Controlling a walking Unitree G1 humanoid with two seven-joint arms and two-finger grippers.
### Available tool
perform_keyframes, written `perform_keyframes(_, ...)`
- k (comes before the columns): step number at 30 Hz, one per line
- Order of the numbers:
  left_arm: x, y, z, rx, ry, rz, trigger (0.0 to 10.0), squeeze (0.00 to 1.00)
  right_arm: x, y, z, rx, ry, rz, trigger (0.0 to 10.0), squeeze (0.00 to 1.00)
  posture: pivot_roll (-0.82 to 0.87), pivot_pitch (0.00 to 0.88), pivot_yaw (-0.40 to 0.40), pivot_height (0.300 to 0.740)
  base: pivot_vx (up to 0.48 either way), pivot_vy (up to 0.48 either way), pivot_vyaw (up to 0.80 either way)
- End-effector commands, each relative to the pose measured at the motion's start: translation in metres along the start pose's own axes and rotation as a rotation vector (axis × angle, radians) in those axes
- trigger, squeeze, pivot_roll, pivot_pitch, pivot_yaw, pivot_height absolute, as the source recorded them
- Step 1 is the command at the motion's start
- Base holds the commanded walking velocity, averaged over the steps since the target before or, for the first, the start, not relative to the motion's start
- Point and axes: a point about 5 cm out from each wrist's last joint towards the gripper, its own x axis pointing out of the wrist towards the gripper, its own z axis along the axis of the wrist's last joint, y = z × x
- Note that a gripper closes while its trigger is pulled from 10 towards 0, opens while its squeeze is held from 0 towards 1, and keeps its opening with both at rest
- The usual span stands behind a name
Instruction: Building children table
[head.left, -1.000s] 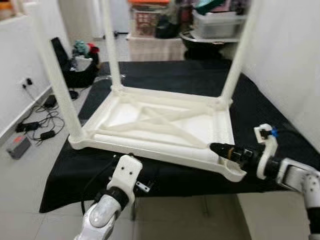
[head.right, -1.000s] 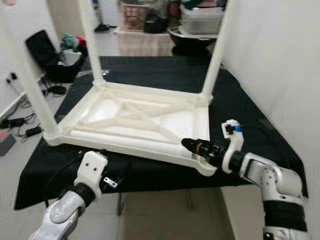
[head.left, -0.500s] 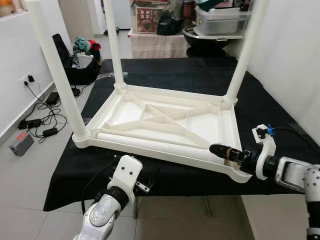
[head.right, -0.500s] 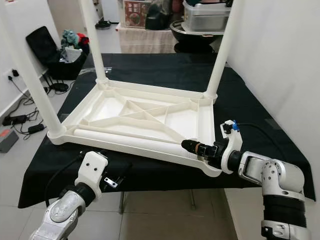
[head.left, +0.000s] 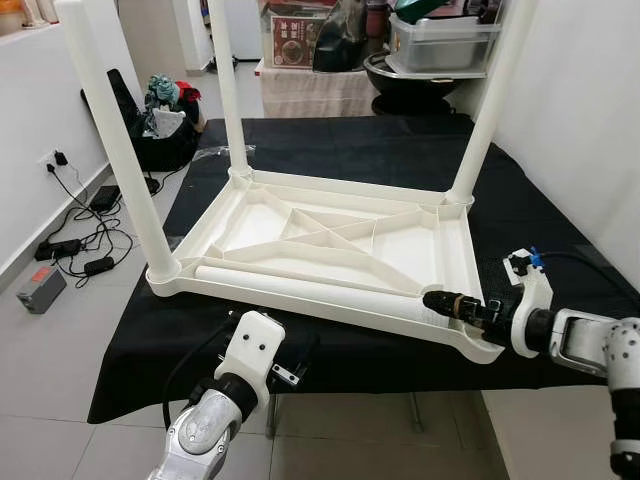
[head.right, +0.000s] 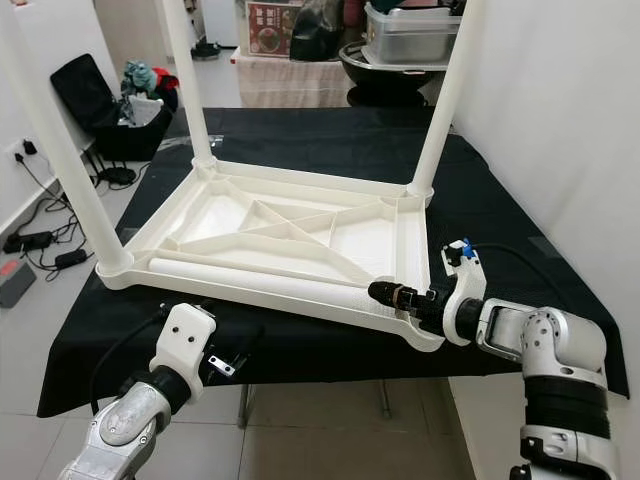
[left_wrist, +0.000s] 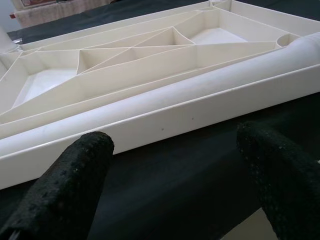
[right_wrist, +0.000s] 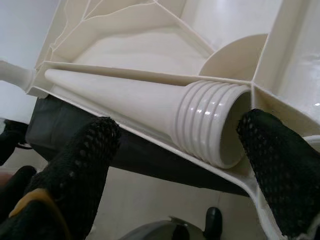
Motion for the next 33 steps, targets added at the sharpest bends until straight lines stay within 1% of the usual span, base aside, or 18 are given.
perform_keyframes(1, -0.002, -0.001, -0.001, 0.002, 0.004, -0.009, 10.0, 0.00, 0.001, 0.006, -0.002, 0.010, 0.024, 0.045, 10.0, 0.00, 0.07, 0.066, -0.055, 0.740, 0.000, 0.000, 0.00)
perform_keyframes(4, -0.002, -0.001, -0.001, 0.005, 0.004, -0.006, 10.0, 0.00, 0.010, 0.008, -0.003, 0.040, 0.035, 0.060, 10.0, 0.00, 0.07, 0.068, -0.057, 0.740, 0.000, 0.000, 0.00)
perform_keyframes(5, -0.002, -0.001, -0.001, 0.005, 0.004, -0.006, 10.0, 0.00, 0.010, 0.008, -0.003, 0.040, 0.035, 0.060, 10.0, 0.00, 0.07, 0.068, -0.057, 0.740, 0.000, 0.000, 0.00)
perform_keyframes(10, -0.003, -0.002, 0.000, 0.006, -0.001, -0.003, 10.0, 0.00, 0.023, 0.008, -0.005, 0.069, 0.024, 0.037, 10.0, 0.00, 0.07, 0.073, -0.057, 0.740, 0.000, 0.000, 0.00)
perform_keyframes(14, -0.003, -0.002, 0.000, 0.008, 0.001, -0.005, 10.0, 0.00, 0.027, 0.008, -0.006, 0.079, 0.021, 0.031, 10.0, 0.00, 0.07, 0.075, -0.059, 0.740, 0.000, 0.000, 0.00)
perform_keyframes(16, -0.003, -0.002, 0.000, 0.009, 0.002, -0.006, 10.0, 0.00, 0.033, 0.008, -0.007, 0.098, 0.020, 0.029, 10.0, 0.00, 0.07, 0.077, -0.060, 0.740, 0.000, 0.000, 0.00)
perform_keyframes(17, -0.003, -0.002, 0.000, 0.009, 0.002, -0.006, 10.0, 0.00, 0.033, 0.008, -0.007, 0.098, 0.020, 0.029, 10.0, 0.00, 0.07, 0.077, -0.060, 0.740, 0.000, 0.000, 0.00)
perform_keyframes(20, -0.004, -0.002, 0.001, 0.011, 0.003, -0.006, 10.0, 0.00, 0.040, 0.009, -0.009, 0.126, 0.025, 0.054, 10.0, 0.00, 0.07, 0.081, -0.057, 0.740, 0.000, 0.000, 0.00)
perform_keyframes(21, -0.004, -0.002, 0.001, 0.011, 0.003, -0.006, 10.0, 0.00, 0.040, 0.009, -0.009, 0.126, 0.025, 0.054, 10.0, 0.00, 0.07, 0.081, -0.057, 0.740, 0.000, 0.000, 0.00)
perform_keyframes(25, -0.003, -0.002, 0.000, 0.011, 0.005, -0.009, 10.0, 0.00, 0.046, 0.010, -0.011, 0.189, 0.008, 0.130, 10.0, 0.00, 0.08, 0.082, -0.059, 0.740, 0.000, 0.000, 0.00)
perform_keyframes(30, -0.003, -0.003, 0.001, 0.013, 0.004, -0.009, 10.0, 0.00, 0.050, 0.009, -0.009, 0.208, -0.010, 0.134, 10.0, 0.00, 0.08, 0.082, -0.063, 0.740, 0.000, 0.000, 0.00)
perform_keyframes(31, -0.003, -0.002, 0.001, 0.015, 0.006, -0.008, 10.0, 0.00, 0.054, 0.010, -0.007, 0.203, -0.021, 0.141, 0.0, 0.00, 0.08, 0.084, -0.063, 0.740, 0.000, 0.000, 0.00)
perform_keyframes(33, -0.003, -0.002, 0.001, 0.015, 0.006, -0.008, 10.0, 0.00, 0.055, 0.010, -0.007, 0.199, -0.023, 0.147, 0.0, 0.00, 0.08, 0.084, -0.062, 0.740, 0.000, 0.000, 0.00)
